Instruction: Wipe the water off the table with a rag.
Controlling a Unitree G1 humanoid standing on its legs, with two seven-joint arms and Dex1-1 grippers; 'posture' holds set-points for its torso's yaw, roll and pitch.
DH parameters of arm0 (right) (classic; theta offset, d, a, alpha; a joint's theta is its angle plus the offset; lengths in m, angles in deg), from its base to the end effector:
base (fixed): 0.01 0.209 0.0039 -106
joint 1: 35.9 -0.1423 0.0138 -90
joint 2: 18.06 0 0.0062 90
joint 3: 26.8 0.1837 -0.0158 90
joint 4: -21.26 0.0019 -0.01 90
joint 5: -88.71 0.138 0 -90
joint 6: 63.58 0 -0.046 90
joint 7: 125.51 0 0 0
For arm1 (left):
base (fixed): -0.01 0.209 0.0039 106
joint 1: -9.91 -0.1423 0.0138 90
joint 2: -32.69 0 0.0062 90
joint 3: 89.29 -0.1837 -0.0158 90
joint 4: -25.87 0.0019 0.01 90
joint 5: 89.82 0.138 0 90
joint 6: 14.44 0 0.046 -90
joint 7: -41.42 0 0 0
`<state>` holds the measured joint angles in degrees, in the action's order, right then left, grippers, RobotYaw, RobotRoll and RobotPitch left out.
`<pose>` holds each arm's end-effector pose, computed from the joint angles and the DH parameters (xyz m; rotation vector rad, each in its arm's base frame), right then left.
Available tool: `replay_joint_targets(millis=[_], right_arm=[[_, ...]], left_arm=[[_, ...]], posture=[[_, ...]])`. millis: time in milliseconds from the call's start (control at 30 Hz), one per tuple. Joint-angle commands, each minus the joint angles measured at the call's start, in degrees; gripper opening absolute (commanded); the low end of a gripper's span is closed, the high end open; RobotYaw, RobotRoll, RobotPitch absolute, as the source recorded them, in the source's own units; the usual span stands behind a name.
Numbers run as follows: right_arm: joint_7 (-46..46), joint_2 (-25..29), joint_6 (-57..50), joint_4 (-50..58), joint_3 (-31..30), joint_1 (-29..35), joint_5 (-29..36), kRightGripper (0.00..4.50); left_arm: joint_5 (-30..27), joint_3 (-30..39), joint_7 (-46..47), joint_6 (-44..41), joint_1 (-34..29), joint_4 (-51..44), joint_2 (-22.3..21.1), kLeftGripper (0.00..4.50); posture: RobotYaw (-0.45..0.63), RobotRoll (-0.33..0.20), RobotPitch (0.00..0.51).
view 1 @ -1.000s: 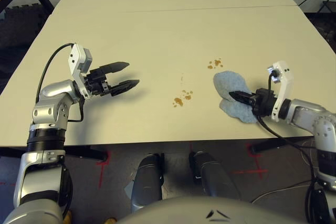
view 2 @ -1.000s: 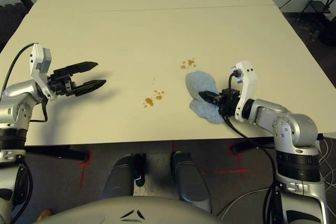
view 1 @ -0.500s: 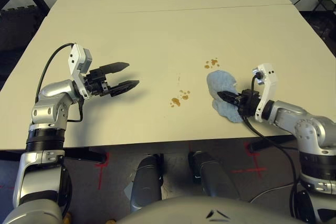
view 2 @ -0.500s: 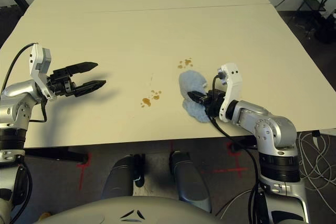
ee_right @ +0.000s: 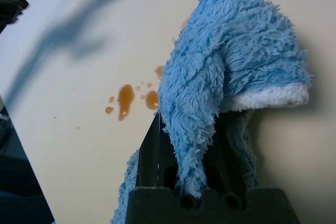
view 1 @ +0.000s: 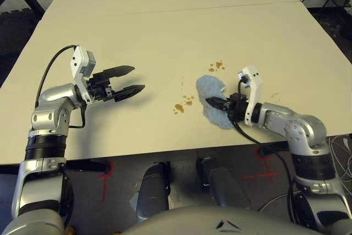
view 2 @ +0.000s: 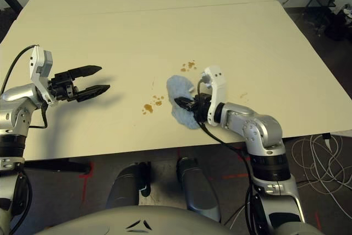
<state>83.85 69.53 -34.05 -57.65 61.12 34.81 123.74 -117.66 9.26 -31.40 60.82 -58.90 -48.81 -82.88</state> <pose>0.2431 -0.1458 0.1092 0.3301 0.5232 0.9116 0.2586 0.3075 0.1460 0.1034 0.1131 -1.0409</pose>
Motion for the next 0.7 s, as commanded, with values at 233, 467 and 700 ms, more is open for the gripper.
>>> replay_joint_targets(millis=[233, 467, 700], right_arm=[[1.1, -5.8, -0.2, -7.0, -10.5, -1.8, -3.2, 0.14], [2.0, -9.7, 2.0, -11.0, -14.2, -4.2, -5.7, 0.13], [3.5, -12.3, 2.8, -13.0, -17.3, -5.1, -7.3, 0.13]], left_arm=[[-0.7, 0.9, -0.2, -1.9, -2.6, -3.9, -1.1, 4.5], [-1.4, 0.8, -1.5, -4.1, -4.5, -6.0, -1.9, 4.5], [-2.0, 0.9, -1.6, -5.0, -5.9, -7.7, -2.3, 4.5]], posture=[[-0.1, 0.0, 0.238], [-0.1, 0.0, 0.238], [-0.09, 0.0, 0.237]])
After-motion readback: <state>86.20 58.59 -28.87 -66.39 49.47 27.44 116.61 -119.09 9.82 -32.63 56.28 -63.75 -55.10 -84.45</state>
